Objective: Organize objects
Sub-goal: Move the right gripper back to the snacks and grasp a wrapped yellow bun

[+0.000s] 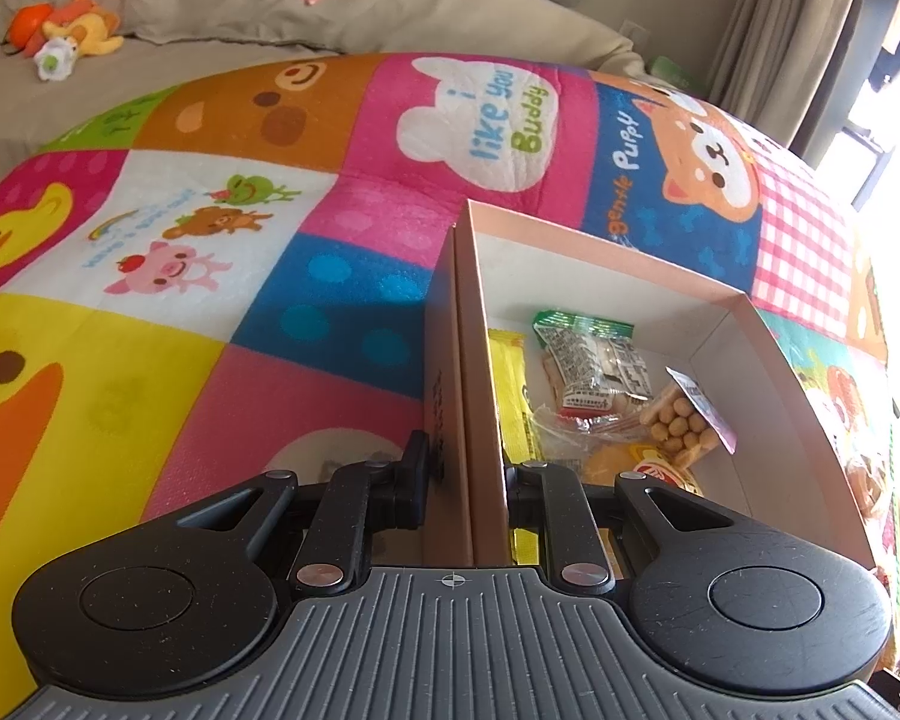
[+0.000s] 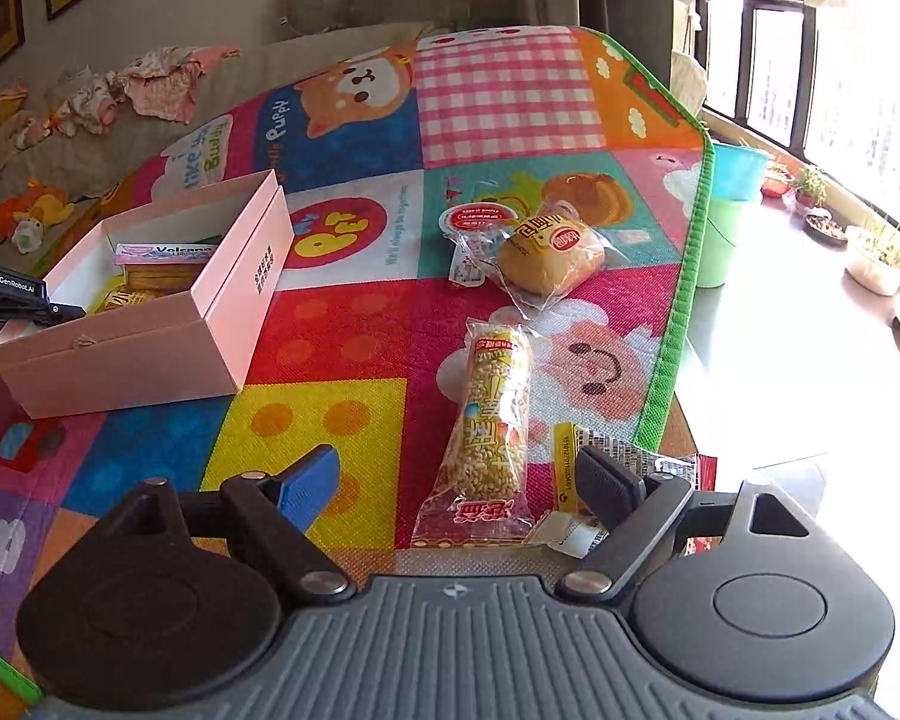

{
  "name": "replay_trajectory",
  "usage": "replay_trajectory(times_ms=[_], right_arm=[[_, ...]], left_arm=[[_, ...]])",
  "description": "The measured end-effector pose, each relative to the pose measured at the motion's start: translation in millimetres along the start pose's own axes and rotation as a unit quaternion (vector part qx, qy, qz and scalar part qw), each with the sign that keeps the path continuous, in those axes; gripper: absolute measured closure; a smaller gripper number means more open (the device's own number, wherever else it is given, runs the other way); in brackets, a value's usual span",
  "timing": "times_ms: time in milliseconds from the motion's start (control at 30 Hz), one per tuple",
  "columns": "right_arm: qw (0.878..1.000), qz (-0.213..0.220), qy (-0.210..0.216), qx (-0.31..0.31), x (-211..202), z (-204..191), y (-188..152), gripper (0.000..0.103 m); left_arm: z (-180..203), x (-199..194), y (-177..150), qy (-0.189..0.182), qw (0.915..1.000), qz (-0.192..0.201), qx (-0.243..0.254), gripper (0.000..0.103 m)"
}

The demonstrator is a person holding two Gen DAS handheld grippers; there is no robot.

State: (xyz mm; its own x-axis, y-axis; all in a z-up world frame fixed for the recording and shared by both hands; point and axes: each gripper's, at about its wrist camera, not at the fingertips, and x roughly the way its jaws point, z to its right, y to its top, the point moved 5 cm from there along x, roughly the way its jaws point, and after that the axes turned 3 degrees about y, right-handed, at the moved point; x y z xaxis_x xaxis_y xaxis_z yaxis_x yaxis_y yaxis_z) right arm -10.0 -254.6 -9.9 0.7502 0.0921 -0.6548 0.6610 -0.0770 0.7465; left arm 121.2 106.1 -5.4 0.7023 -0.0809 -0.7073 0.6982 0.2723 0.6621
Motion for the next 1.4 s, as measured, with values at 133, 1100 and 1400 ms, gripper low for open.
replay_trajectory(times_ms=[133,1100,1400], right_arm=[[1.000,0.003,-0.003,-0.001,6.0,-2.5,-0.8,0.017],[0.993,-0.017,0.107,-0.050,-4.0,-35.8,-18.2,0.017],[0.992,-0.035,0.048,-0.108,-32.7,-6.1,-32.6,0.000]], left_arm=[[0.5,-1.1,-0.8,0.001,1.0000,0.000,-0.001,0.082],[0.3,-2.9,-1.2,-0.002,1.0000,-0.006,0.002,0.082],[-0.8,-3.4,-2.0,-0.003,1.0000,-0.006,0.001,0.081]])
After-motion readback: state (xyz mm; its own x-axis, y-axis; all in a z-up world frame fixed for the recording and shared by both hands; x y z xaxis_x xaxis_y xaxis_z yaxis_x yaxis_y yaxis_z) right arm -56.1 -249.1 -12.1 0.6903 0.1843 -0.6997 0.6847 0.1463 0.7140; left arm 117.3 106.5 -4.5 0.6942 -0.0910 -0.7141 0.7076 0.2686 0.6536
